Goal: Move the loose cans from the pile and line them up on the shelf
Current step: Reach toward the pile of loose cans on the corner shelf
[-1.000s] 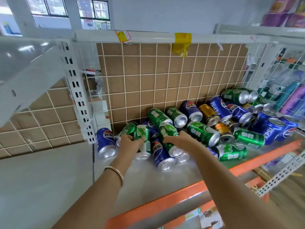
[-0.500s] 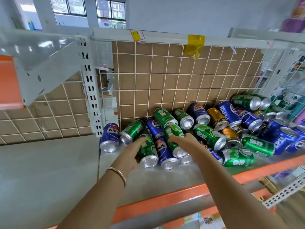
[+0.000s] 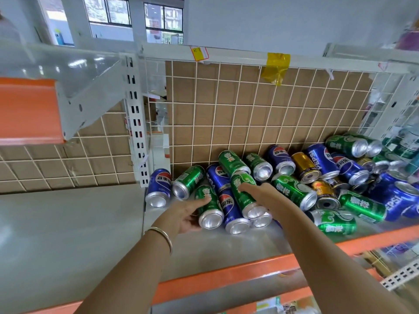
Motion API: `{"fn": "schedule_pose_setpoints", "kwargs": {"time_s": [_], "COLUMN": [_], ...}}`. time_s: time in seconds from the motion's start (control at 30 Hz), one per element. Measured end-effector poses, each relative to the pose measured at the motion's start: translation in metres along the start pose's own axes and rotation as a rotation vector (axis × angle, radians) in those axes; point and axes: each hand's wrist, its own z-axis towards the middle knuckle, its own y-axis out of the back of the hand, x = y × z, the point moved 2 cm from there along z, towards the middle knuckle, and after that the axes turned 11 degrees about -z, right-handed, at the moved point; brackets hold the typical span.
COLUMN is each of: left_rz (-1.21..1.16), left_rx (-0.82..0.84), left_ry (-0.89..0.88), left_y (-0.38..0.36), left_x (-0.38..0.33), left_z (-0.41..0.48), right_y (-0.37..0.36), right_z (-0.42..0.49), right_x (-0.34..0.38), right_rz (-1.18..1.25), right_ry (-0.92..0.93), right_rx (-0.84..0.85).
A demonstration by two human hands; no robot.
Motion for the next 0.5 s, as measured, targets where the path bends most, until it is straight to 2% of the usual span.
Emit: {"fn": "schedule_pose_setpoints", "kwargs": {"time_s": [0.13,0.23,0.37,0.5], "left_rz": [0.007,-0.061,-0.248,-0.271], "left_rx": [-0.001,0.029,0.15,0.177], "left_ry": [0.012,-0.044,-0.126,-0.222], "left_y": [-0.008,-0.009,0.003,0.032], "left_x": [0.006,0.014,0.026,0.022], "left_z": [-0.005,-0.015,-0.041,-0.069], "right_y": [-0.003,-0.008,-0.017,-0.04], "right_z": [-0.007,-0.018,-0.03,-0.05], "right_x": [0.0,-0.001,0.004,0.019], "right_rz": [0.089,0.29,0.521,0.65], "right_ry": [0.061,0.156,0.245,0.309], "right_rx": [-0.051,-0.067,0.081,0.228]}}
